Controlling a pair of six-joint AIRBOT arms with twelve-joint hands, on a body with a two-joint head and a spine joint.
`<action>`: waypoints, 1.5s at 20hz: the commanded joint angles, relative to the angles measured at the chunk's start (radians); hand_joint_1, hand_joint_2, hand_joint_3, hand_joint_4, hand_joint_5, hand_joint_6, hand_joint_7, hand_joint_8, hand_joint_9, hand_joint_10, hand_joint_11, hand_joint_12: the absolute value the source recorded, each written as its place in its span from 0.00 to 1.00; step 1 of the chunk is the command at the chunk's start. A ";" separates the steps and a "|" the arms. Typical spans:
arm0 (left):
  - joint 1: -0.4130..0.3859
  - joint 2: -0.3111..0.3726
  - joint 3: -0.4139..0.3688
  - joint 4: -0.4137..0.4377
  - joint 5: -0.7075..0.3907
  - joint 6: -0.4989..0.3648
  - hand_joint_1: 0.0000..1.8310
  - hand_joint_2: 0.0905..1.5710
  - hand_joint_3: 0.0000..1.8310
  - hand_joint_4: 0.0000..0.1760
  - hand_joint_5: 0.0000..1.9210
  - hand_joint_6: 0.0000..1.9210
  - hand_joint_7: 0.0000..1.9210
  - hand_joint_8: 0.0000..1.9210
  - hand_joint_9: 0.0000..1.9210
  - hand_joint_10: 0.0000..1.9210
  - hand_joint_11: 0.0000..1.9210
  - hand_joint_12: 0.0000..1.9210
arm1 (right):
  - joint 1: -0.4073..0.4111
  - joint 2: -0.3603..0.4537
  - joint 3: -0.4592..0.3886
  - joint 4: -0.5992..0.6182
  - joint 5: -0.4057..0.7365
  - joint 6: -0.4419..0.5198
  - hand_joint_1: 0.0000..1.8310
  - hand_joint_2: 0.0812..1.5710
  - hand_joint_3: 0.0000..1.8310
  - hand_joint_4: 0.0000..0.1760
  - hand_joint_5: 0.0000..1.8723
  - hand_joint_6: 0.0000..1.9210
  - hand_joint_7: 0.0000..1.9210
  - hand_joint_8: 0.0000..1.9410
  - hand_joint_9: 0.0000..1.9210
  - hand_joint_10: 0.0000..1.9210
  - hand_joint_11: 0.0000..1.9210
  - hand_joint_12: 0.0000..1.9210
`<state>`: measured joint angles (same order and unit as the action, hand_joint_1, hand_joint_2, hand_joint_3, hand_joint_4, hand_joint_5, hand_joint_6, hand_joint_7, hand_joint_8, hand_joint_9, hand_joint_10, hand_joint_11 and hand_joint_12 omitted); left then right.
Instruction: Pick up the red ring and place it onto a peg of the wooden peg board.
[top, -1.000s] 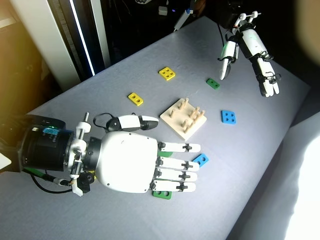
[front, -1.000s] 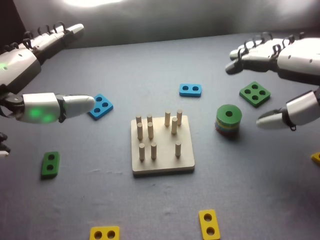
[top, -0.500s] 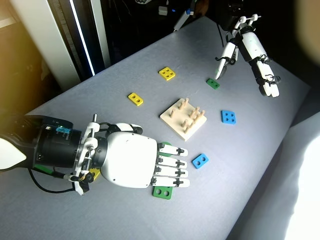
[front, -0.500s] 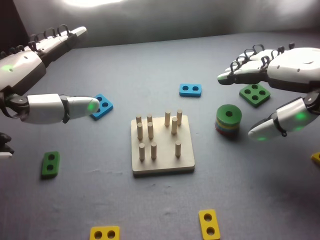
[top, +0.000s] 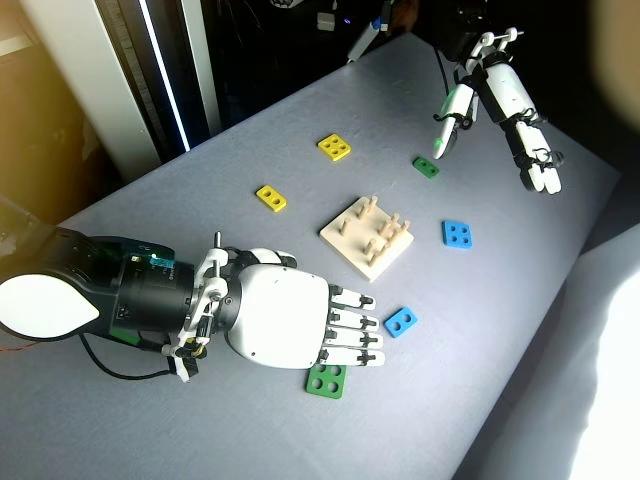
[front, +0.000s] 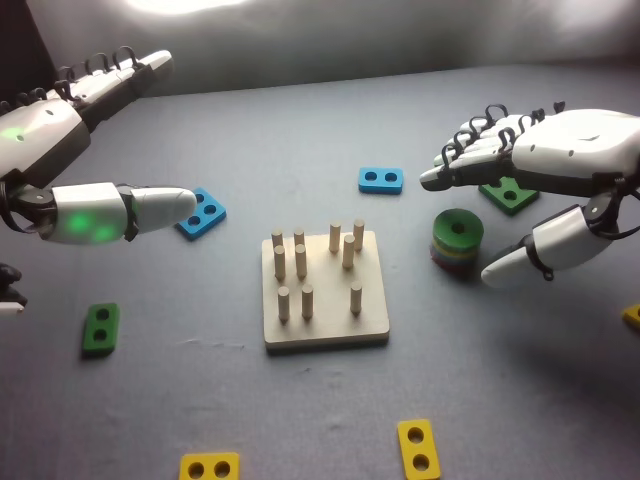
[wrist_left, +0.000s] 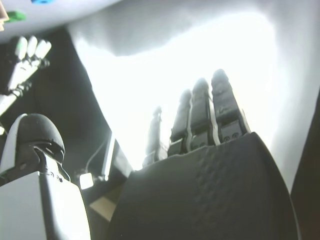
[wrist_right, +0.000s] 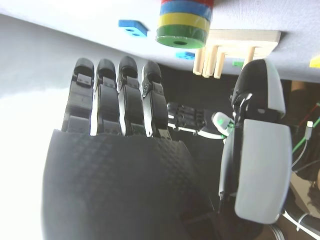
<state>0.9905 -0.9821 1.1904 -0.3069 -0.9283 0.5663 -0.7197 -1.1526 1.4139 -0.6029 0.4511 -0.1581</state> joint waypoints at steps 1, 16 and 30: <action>-0.015 -0.003 0.005 -0.004 -0.118 -0.007 0.28 0.64 0.01 1.00 0.01 0.00 0.00 0.00 0.00 0.00 0.00 0.00 | 0.017 -0.007 0.007 0.029 0.078 0.006 0.40 0.59 0.00 0.08 0.15 0.01 0.10 0.00 0.05 0.04 0.02 0.01; -0.021 -0.003 0.005 -0.001 -0.118 -0.008 0.29 0.66 0.01 0.97 0.02 0.00 0.00 0.00 0.00 0.00 0.00 0.00 | 0.021 -0.054 0.042 0.020 0.070 0.023 0.44 0.58 0.00 0.03 0.21 0.00 0.13 0.00 0.09 0.01 0.00 0.36; -0.026 -0.002 0.004 0.008 -0.118 -0.009 0.28 0.65 0.00 1.00 0.02 0.00 0.00 0.00 0.00 0.00 0.00 0.00 | 0.026 -0.075 0.077 -0.005 0.045 0.042 0.49 0.58 0.00 0.00 0.30 0.01 0.18 0.00 0.11 0.02 0.00 0.42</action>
<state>0.9752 -0.9821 1.1904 -0.2981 -0.9276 0.5632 -0.7120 -1.2263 1.4864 -0.6357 0.4168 -0.1253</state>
